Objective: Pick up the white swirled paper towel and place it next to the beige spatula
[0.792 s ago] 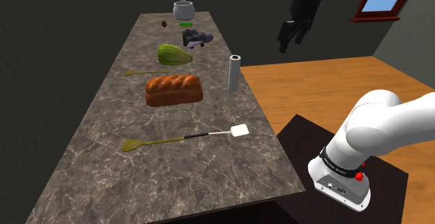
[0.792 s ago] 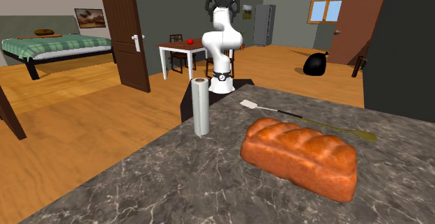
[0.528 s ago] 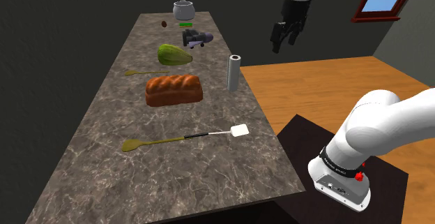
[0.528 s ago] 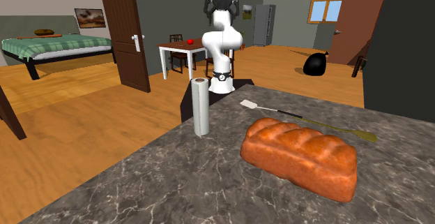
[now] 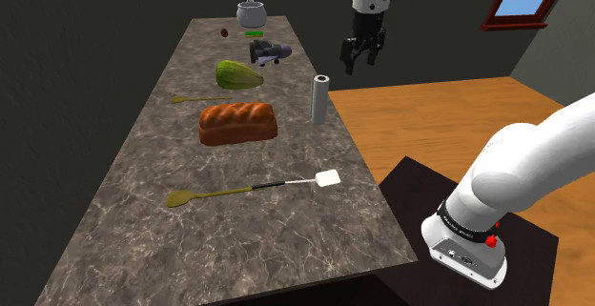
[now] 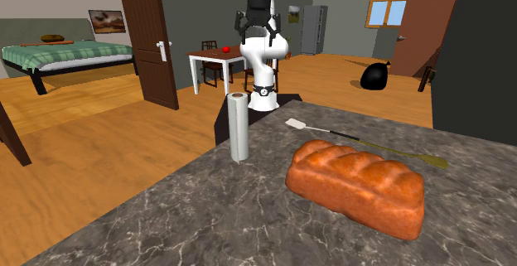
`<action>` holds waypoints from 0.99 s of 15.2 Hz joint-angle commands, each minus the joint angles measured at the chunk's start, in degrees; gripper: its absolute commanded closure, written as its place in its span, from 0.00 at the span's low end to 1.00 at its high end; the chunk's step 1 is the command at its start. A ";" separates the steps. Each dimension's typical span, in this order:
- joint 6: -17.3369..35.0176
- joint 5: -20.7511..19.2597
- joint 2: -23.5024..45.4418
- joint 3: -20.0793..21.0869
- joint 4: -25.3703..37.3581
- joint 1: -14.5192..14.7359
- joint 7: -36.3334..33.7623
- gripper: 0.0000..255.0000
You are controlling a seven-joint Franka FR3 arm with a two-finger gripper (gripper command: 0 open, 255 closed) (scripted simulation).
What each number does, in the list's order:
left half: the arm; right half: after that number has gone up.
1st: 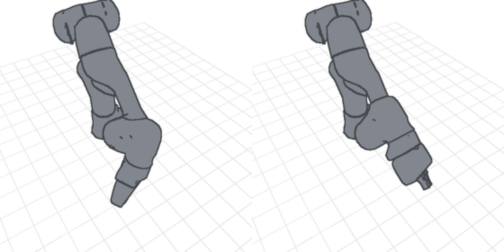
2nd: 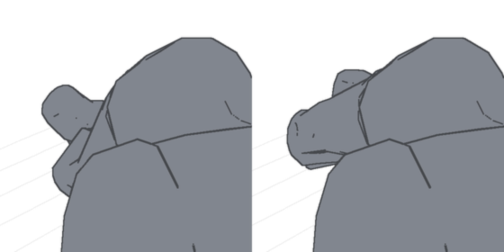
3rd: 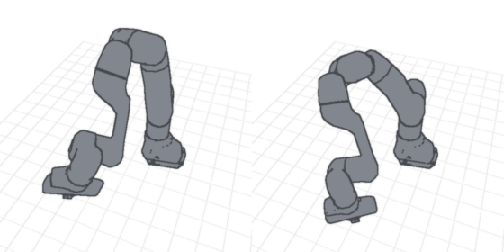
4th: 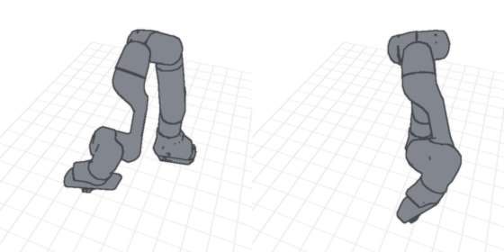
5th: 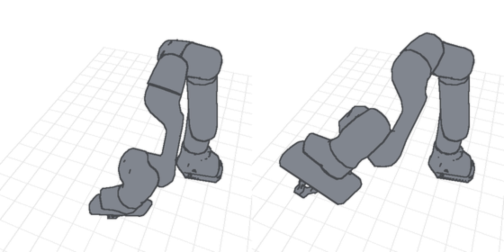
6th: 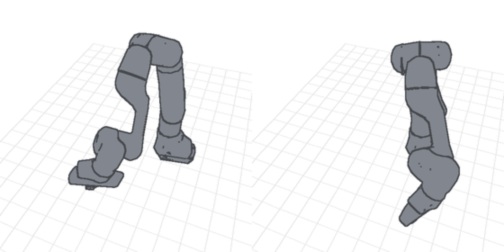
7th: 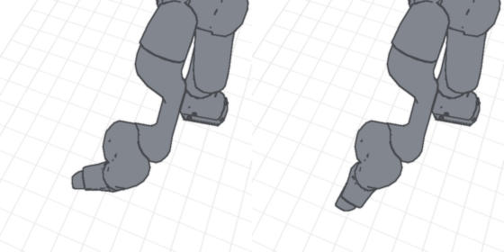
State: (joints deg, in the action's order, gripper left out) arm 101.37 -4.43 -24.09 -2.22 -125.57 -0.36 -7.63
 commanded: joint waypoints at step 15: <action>3.50 2.65 37.00 -2.65 27.95 -2.50 -1.12 0.00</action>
State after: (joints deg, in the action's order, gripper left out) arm 104.91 -1.97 11.31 -4.86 -99.04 -2.82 -8.53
